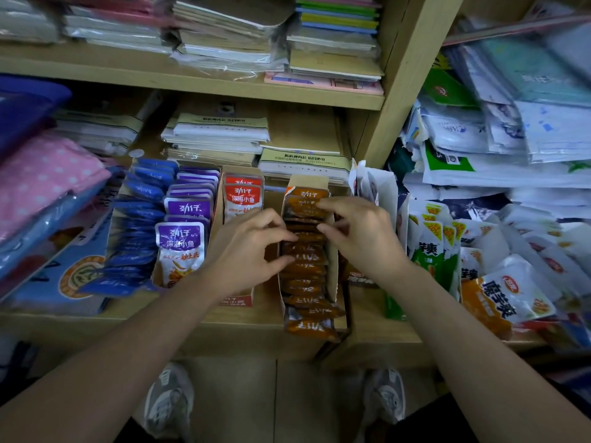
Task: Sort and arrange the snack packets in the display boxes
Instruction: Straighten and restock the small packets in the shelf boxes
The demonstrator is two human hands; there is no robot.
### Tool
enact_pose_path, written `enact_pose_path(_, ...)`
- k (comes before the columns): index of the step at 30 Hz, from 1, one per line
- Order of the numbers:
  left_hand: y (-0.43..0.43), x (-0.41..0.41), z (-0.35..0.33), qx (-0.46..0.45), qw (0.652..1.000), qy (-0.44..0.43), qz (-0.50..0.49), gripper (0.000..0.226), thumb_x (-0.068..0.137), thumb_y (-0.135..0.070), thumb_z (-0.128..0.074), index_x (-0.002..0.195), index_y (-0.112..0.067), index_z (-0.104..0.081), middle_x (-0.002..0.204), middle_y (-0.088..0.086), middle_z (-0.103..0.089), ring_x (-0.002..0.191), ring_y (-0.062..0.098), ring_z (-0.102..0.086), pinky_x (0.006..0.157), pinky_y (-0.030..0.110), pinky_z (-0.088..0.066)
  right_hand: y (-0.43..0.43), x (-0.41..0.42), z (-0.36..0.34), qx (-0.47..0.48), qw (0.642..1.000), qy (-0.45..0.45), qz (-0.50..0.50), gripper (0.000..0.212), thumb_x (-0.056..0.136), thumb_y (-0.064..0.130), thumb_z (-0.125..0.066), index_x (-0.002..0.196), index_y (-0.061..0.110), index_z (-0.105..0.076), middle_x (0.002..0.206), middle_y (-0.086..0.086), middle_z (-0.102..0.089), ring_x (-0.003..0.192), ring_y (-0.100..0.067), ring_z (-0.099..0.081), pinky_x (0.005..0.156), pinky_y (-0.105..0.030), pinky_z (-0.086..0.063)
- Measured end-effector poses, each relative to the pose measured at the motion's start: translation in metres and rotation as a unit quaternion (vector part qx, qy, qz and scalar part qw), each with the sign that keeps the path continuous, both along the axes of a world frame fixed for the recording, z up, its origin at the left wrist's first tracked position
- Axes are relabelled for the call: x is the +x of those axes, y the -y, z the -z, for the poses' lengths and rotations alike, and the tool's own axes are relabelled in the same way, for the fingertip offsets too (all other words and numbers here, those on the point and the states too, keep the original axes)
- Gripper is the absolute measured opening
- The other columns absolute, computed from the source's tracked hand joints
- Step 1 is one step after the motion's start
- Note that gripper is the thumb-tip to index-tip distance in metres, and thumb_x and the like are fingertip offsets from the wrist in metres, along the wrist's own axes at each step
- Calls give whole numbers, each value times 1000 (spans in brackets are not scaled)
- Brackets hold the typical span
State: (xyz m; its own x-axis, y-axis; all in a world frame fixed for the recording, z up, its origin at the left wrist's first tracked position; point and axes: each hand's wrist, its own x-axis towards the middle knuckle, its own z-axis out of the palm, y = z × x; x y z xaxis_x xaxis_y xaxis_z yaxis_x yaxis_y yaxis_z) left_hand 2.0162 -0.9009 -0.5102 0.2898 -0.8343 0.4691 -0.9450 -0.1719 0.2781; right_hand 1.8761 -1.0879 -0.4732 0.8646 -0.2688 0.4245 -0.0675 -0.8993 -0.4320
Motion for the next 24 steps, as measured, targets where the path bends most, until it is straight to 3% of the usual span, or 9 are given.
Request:
enact_pose_path(4,-6,0,-2,0,1000,-14,26,35,79,-50,-80,103,-26,-75,105,-9,-62,97,12,-58,75,38,-52,-5,-39,3,-26,998,-8,-50,30,80,32,-78,106,15,-76,104,3,-68,100,-12,-55,90,-16,-43)
enact_pose_path(8,-8,-9,-9,99,994,31,28,39,69,-65,-79,95,-37,-73,108,-12,-50,101,12,-44,81,39,-44,-6,-46,25,-106,990,-65,-66,37,72,36,-84,103,17,-78,101,5,-65,100,-17,-49,84,-31,-38)
enact_pose_path(13,-2,-10,-21,169,984,50,11,51,63,-74,-76,101,-42,-64,111,-14,-39,108,9,-35,86,37,-35,-10,-44,30,-94,982,-141,-78,51,72,40,-87,117,19,-73,112,5,-68,108,-18,-49,82,-31,-27)
enact_pose_path(15,2,-10,-22,180,982,50,9,50,64,-72,-77,101,-42,-63,109,-15,-37,108,9,-38,88,37,-37,-10,-44,29,-83,983,-144,-81,52,72,40,-87,118,20,-72,114,5,-69,109,-18,-50,82,-31,-26)
enact_pose_path(17,5,-11,-21,154,986,58,27,40,69,-63,-78,97,-37,-67,107,-14,-48,103,11,-48,87,39,-41,-10,-44,30,-80,983,-146,-82,54,72,41,-87,118,20,-71,115,5,-68,109,-19,-52,81,-31,-26)
enact_pose_path(20,6,-8,-15,93,991,73,60,21,78,-47,-77,88,-29,-75,97,-12,-63,88,12,-60,68,32,-42,-9,-44,31,-77,984,-143,-77,58,70,41,-88,120,20,-68,117,5,-65,110,-18,-52,83,-30,-27)
enact_pose_path(24,5,-1,-10,55,990,97,90,12,84,-37,-76,86,-25,-77,92,-9,-66,82,11,-62,60,27,-36,-10,-44,34,-80,985,-127,-80,56,67,39,-90,115,22,-65,119,5,-63,111,-18,-54,84,-30,-32)
